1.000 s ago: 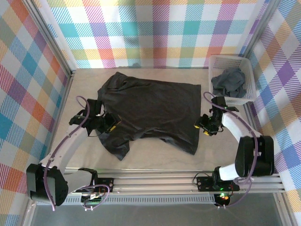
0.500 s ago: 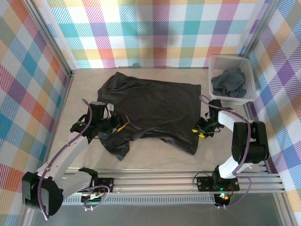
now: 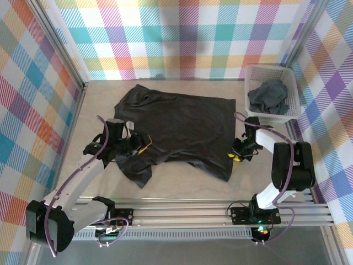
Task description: Fold and stack the t-shirts
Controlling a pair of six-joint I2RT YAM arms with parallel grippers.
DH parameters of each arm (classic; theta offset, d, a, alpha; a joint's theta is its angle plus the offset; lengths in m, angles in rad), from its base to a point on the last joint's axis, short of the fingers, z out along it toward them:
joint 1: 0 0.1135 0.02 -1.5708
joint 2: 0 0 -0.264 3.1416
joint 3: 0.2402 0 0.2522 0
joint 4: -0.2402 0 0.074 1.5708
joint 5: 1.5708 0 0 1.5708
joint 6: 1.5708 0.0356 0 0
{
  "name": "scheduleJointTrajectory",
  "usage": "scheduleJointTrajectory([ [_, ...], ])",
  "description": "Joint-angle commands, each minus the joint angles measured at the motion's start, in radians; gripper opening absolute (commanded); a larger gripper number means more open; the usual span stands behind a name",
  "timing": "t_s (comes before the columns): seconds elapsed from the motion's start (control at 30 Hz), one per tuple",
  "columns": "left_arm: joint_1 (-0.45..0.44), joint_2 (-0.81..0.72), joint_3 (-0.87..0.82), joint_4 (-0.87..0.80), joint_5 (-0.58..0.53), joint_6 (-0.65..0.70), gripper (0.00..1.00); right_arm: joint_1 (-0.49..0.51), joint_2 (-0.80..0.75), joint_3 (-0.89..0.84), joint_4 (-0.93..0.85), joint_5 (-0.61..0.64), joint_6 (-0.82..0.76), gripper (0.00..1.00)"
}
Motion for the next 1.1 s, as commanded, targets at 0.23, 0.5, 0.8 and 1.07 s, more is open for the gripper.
scheduleJointTrajectory([
  [0.23,-0.011,0.007,0.015,0.032,0.007,-0.013,0.4,0.002,-0.12,-0.143,-0.016,-0.053,0.015,0.39],
  [0.5,-0.039,0.045,0.02,0.1,0.068,-0.017,0.38,0.01,-0.09,-0.168,0.033,-0.087,0.034,0.32],
  [0.8,-0.045,0.053,0.024,0.1,0.053,-0.02,0.37,0.052,-0.05,-0.115,0.043,-0.088,0.07,0.18],
  [1.07,-0.044,0.041,0.02,0.091,0.047,-0.017,0.37,0.108,-0.109,-0.084,-0.079,-0.004,0.093,0.27],
])
